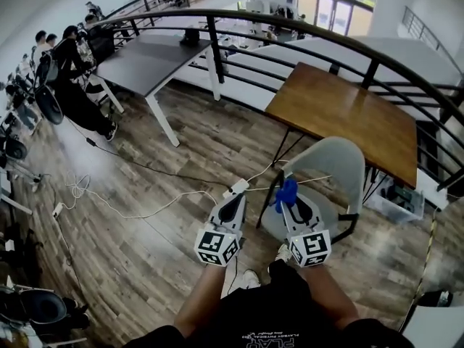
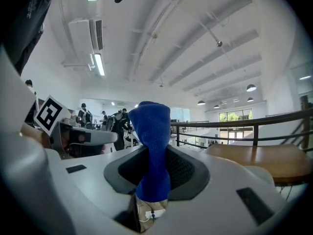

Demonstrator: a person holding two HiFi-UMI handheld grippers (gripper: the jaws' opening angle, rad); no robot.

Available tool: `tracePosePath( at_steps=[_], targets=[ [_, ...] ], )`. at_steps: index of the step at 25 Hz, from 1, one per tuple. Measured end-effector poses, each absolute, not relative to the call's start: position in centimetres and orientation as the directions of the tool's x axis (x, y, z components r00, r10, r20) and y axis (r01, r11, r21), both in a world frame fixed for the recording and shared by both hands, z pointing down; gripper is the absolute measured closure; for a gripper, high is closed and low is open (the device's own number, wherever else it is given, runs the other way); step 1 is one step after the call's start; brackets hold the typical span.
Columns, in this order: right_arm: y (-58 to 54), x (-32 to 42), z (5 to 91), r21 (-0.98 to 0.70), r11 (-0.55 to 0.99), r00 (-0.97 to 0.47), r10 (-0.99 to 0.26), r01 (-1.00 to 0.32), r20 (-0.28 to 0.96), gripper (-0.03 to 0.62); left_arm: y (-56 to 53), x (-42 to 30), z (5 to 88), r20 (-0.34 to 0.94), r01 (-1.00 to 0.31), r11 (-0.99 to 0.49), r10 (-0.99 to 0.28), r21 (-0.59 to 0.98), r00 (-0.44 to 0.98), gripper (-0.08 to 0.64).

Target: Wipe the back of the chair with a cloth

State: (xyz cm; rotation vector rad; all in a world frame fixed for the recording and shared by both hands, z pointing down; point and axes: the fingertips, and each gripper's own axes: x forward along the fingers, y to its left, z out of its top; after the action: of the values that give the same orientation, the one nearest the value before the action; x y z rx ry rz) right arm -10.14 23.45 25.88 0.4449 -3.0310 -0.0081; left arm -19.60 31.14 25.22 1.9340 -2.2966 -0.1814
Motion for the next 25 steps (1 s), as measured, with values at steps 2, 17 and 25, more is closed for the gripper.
tracePosePath(
  at_steps=[2, 17, 25],
  targets=[
    [22.0, -10.3, 26.0, 0.006, 0.954, -0.952, -0.299, -0.299, 0.068, 0.483, 29.6, -19.7, 25.3, 0.034, -0.973, 0.156, -0.988, 0.168, -0.152, 0.554],
    [7.4, -12.4, 28.2, -0.070, 0.942, -0.943, -0.324, -0.329, 0.076, 0.483, 12.5, -19.7, 27.2, 0.111, -0.988, 0.077, -0.992, 0.136, -0.062, 0.554],
    [0.8, -12.8, 29.7, -0.126, 0.926, -0.933, -0.343, -0.355, 0.106, 0.483, 5.7, -20.3, 28.4, 0.180, -0.987, 0.088, -0.982, 0.132, -0.063, 0.554]
  ],
)
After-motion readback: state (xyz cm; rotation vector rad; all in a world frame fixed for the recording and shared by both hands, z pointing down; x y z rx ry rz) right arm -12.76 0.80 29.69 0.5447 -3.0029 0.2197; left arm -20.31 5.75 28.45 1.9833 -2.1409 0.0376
